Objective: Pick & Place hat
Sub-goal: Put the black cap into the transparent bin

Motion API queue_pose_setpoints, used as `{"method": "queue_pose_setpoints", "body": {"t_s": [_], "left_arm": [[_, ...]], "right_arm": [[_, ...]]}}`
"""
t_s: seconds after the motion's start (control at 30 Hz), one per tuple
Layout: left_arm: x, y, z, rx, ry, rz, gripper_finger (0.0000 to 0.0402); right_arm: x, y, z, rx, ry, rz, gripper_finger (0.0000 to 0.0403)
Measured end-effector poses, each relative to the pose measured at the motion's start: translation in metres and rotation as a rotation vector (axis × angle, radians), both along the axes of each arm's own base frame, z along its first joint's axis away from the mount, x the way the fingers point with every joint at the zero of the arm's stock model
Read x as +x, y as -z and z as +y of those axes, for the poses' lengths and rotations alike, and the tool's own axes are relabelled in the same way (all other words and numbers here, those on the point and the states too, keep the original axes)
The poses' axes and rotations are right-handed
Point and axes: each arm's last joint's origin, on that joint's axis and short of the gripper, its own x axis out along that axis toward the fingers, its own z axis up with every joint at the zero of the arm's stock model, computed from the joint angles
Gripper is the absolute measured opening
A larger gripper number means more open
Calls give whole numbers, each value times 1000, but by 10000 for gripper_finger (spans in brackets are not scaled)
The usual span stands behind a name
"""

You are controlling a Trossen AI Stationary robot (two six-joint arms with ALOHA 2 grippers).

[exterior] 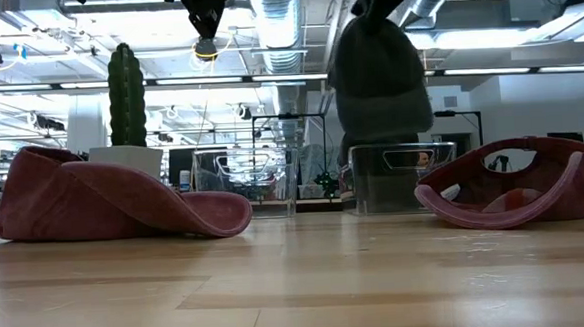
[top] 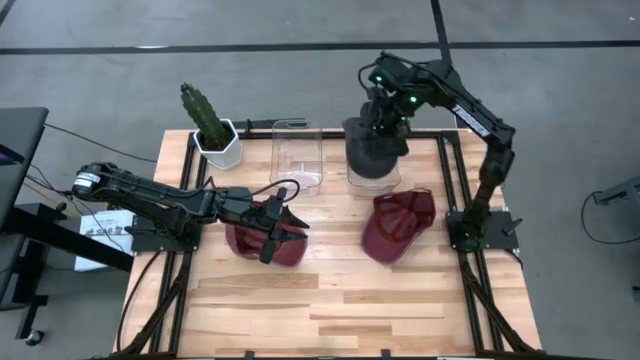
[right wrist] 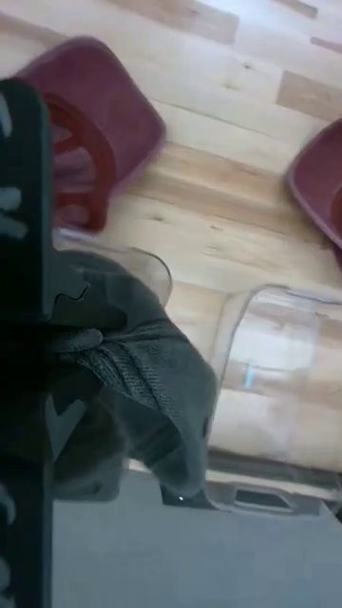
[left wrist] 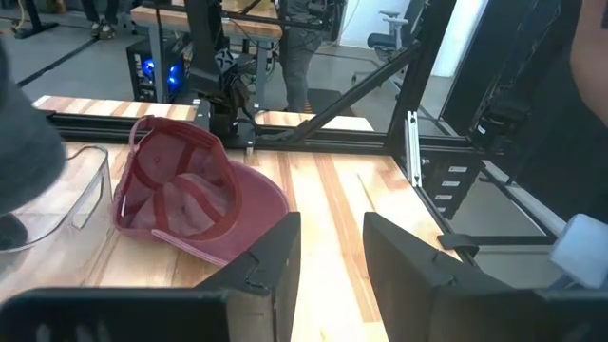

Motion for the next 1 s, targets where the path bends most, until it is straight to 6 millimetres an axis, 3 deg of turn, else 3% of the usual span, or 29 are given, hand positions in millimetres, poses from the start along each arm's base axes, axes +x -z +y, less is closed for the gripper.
{"method": "queue_pose_setpoints", "body": {"t_s": [0.23,0.6,1.0], "left_arm": [[0,0,0,0,0,0,113],[0,0,0,0,0,0,113],[0,0,0,-1,0,0,113]], "right_arm": [[10,13,-12,-53,9,71,12],[7,13,-17,-51,25,71,12],[14,45,-23,-48,30,177,12]]}}
